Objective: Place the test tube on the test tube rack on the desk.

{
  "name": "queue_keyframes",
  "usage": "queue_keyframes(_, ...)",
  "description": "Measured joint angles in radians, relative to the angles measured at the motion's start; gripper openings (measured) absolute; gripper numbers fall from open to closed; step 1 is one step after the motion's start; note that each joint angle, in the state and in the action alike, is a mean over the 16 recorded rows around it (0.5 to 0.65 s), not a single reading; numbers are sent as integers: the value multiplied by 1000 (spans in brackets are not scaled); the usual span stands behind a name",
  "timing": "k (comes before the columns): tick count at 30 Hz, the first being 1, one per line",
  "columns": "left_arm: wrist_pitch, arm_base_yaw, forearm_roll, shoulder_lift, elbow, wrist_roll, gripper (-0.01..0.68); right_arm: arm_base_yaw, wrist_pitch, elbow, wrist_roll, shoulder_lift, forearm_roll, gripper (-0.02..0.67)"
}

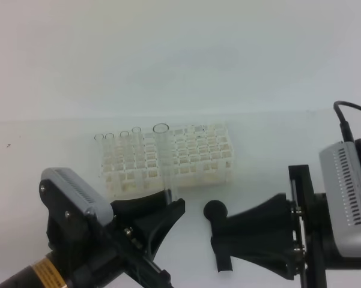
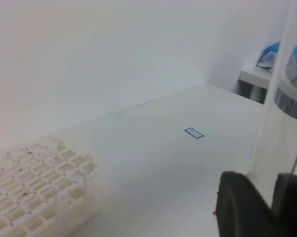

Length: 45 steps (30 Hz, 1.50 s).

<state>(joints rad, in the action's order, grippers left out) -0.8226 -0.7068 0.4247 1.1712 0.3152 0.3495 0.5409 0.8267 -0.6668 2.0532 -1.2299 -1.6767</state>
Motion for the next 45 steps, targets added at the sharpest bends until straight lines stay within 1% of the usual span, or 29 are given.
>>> queue_keyframes(6,-34,0,83,10,0,29,-1,1,-29,-51,-1,-11,-5,250)
queue_keyframes(10,-70,0,132,27,0,50,-1,1,-42,-99,-1,-37,-7,314)
queue_keyframes(13,-107,0,157,45,0,61,-1,1,-41,-140,-1,-67,-8,340)
queue_keyframes(18,-172,0,153,84,0,66,-1,1,-21,-205,-1,-129,-9,351)
queue_keyframes(22,-229,0,140,116,0,68,-1,1,0,-245,-1,-174,-9,336)
queue_keyframes(30,-311,0,92,159,0,78,0,4,33,-285,-6,-212,-13,224)
queue_keyframes(37,-340,0,30,170,0,125,1,7,35,-289,-18,-216,-33,132)
queue_keyframes(41,-345,0,4,170,0,169,12,7,30,-290,-26,-217,-46,123)
queue_keyframes(45,-345,0,-11,170,0,222,55,7,24,-290,-32,-219,-57,122)
